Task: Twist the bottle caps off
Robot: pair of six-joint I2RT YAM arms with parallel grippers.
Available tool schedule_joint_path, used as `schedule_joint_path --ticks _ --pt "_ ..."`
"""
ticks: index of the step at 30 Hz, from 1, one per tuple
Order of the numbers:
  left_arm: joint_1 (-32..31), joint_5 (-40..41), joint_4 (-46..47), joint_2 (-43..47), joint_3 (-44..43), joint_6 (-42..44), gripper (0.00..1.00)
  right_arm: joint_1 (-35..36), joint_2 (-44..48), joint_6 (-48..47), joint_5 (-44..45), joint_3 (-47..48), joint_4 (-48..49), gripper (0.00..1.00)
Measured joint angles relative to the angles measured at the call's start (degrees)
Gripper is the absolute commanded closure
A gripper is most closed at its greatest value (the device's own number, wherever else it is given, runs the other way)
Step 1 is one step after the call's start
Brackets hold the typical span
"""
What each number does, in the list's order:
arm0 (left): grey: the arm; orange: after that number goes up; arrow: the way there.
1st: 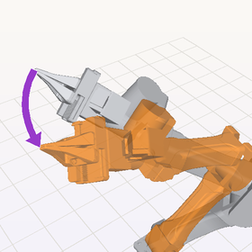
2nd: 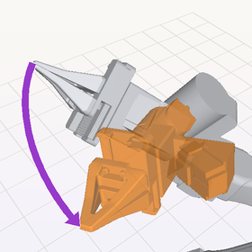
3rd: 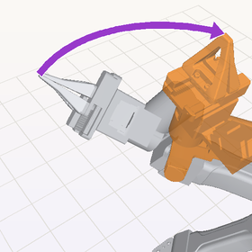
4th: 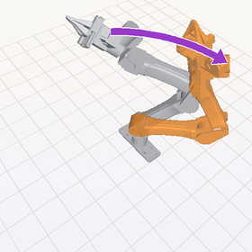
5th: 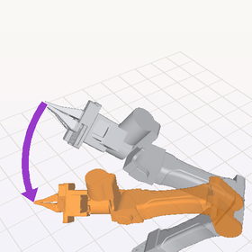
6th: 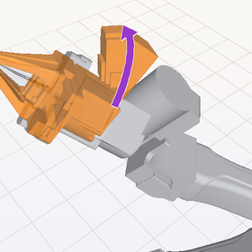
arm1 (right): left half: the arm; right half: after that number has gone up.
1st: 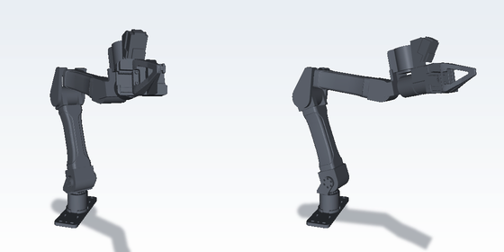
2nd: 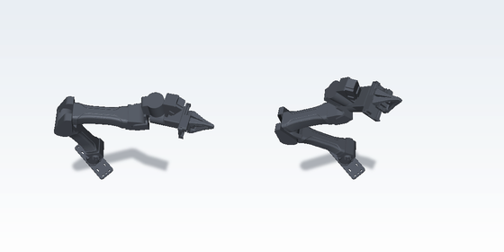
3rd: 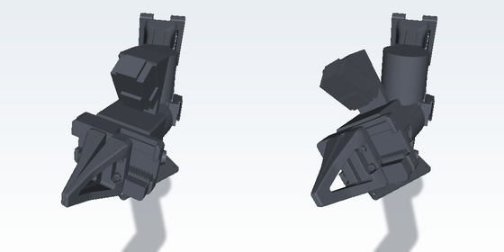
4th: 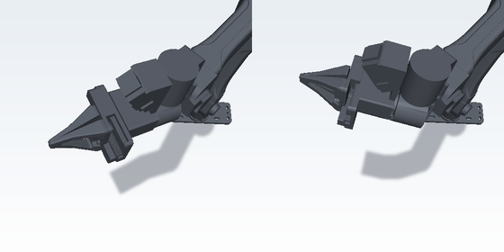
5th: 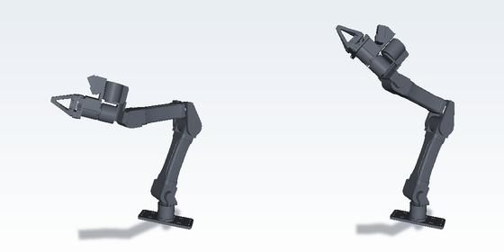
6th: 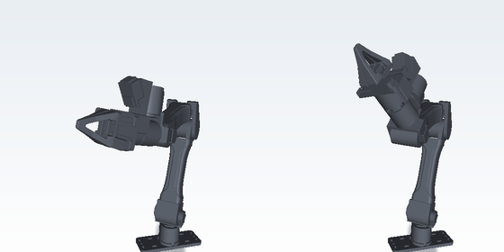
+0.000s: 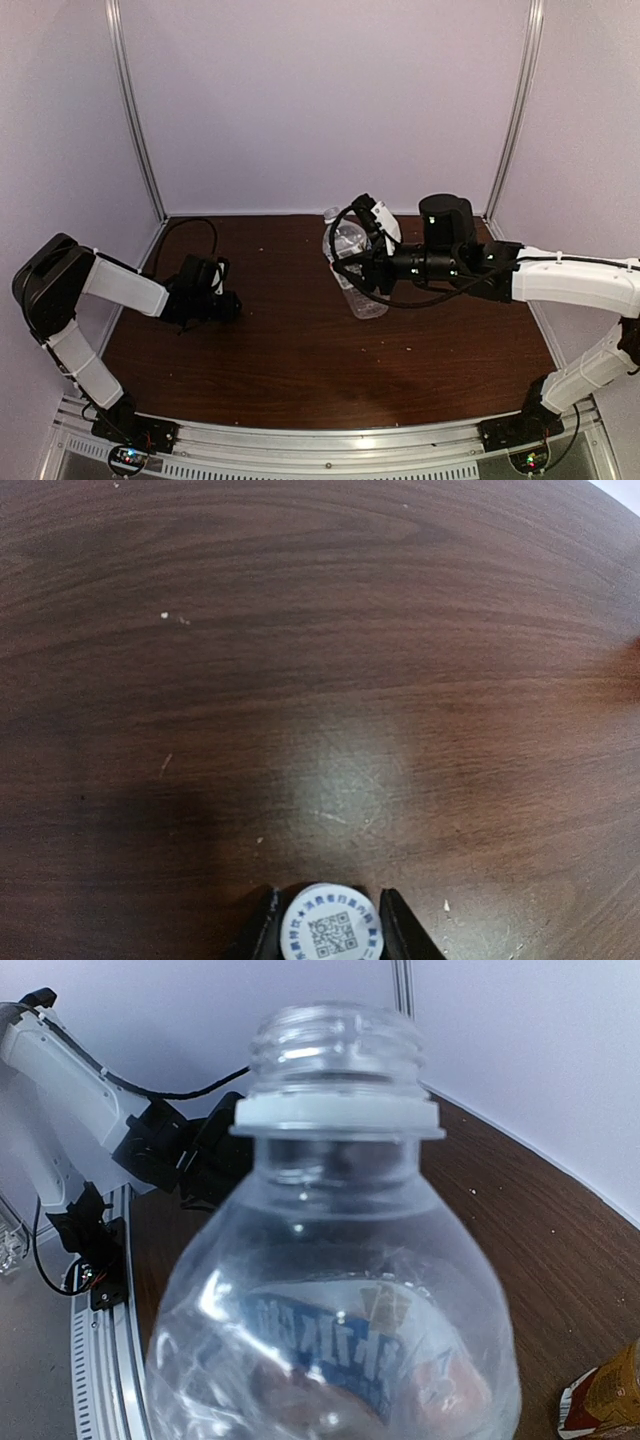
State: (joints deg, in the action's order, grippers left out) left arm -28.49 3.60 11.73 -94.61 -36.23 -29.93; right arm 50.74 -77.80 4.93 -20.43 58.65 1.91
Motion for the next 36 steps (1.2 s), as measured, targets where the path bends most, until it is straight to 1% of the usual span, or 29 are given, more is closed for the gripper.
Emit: schedule_joint_path --ticks 1,3,4,6,12,16,20,26,30,36 --pt "0.0 0.0 0.2 0.0 0.0 0.0 0.54 0.0 0.0 0.0 0.0 -0.2 0.0 0.57" --pt "0.0 -0.1 0.4 0.0 0.0 0.0 0.37 0.0 -0.1 0.0 0.0 -0.5 0.0 0.57" --pt "0.0 -0.2 0.3 0.0 0.0 0.2 0.32 0.0 -0.1 0.0 0.0 -0.6 0.0 0.57" --pt "0.0 -0.3 0.3 0.3 0.0 0.3 0.24 0.0 -0.1 0.0 0.2 -0.9 0.0 0.57" --pt "0.0 -0.5 -1.1 3.6 0.0 0.5 0.12 0.0 -0.1 0.0 0.6 -1.1 0.0 0.57" --pt "0.0 -1.2 -3.6 8.2 0.0 1.0 0.04 0.0 -0.1 0.0 0.7 -1.2 0.0 0.57" --pt "0.1 -4.8 -5.0 14.5 -1.1 1.2 0.02 -0.1 -0.1 0.0 0.5 -1.4 0.0 0.55" --pt "0.1 -16.2 -2.1 24.4 -3.0 1.3 0.04 -0.2 -0.1 -0.5 -2.3 -1.6 0.1 0.53" --pt "0.0 -25.8 0.1 27.3 -6.5 1.3 0.05 -0.2 -0.1 -0.8 -5.8 -1.7 0.4 0.53" --pt "-1.3 -38.7 2.1 28.0 -13.2 1.4 0.06 -0.2 -0.7 -1.4 -11.8 -1.7 2.0 0.52"
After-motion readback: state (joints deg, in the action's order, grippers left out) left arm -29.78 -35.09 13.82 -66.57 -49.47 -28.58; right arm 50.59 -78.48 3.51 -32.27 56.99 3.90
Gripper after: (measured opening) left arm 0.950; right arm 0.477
